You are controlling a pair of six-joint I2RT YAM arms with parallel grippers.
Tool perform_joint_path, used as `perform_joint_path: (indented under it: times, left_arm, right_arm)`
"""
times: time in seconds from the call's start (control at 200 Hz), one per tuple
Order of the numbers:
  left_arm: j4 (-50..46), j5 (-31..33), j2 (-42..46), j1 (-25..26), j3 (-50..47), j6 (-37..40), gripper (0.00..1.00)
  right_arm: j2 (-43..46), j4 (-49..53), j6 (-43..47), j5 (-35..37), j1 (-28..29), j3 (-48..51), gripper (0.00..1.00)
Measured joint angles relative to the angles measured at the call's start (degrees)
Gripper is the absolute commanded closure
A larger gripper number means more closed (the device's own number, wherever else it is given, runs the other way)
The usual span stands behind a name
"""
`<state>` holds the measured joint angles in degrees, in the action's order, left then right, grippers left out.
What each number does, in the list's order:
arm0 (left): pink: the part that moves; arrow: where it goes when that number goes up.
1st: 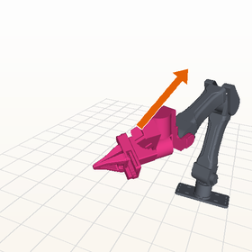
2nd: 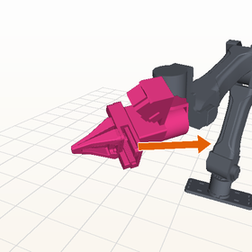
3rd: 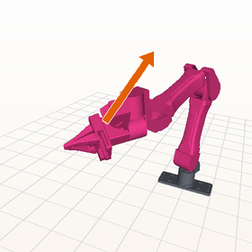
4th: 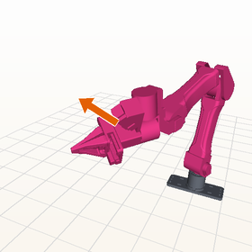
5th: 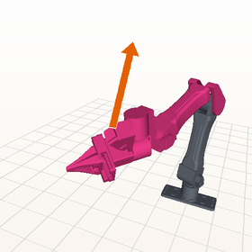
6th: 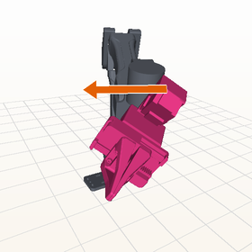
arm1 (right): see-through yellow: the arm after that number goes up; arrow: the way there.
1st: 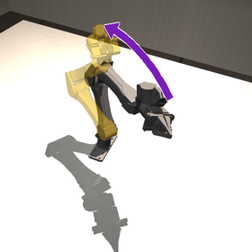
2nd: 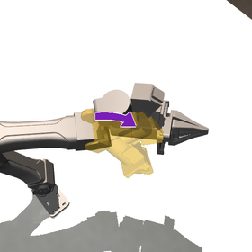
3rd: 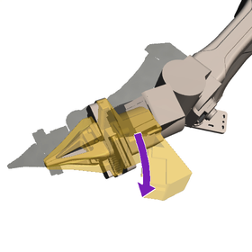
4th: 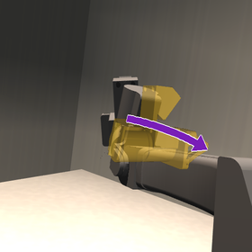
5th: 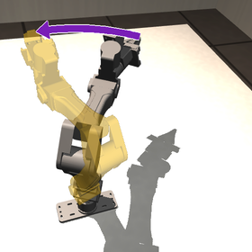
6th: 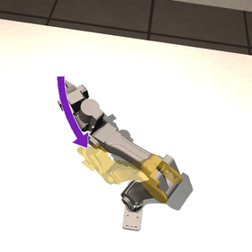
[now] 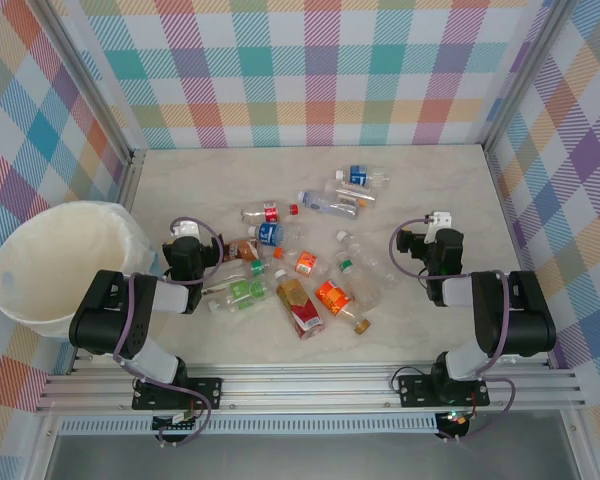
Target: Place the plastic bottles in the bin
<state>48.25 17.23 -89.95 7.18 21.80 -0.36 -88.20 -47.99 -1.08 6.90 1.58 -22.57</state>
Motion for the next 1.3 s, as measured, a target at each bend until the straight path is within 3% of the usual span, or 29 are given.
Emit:
perform_joint_path:
  times: [1.11, 1.3]
  left_arm:
    - [-0.07, -0.11, 0.02, 0.0, 0.0, 0.0, 0.0]
    - [-10.01, -1.77, 4.92, 0.0, 4.0, 0.37, 0.0]
  right_arm:
    - [0.0, 0.0, 0.0, 0.0, 0.0, 0.0, 0.0]
    - [5.44, 8.28, 0.0, -0.04, 0.0, -1.53, 0.0]
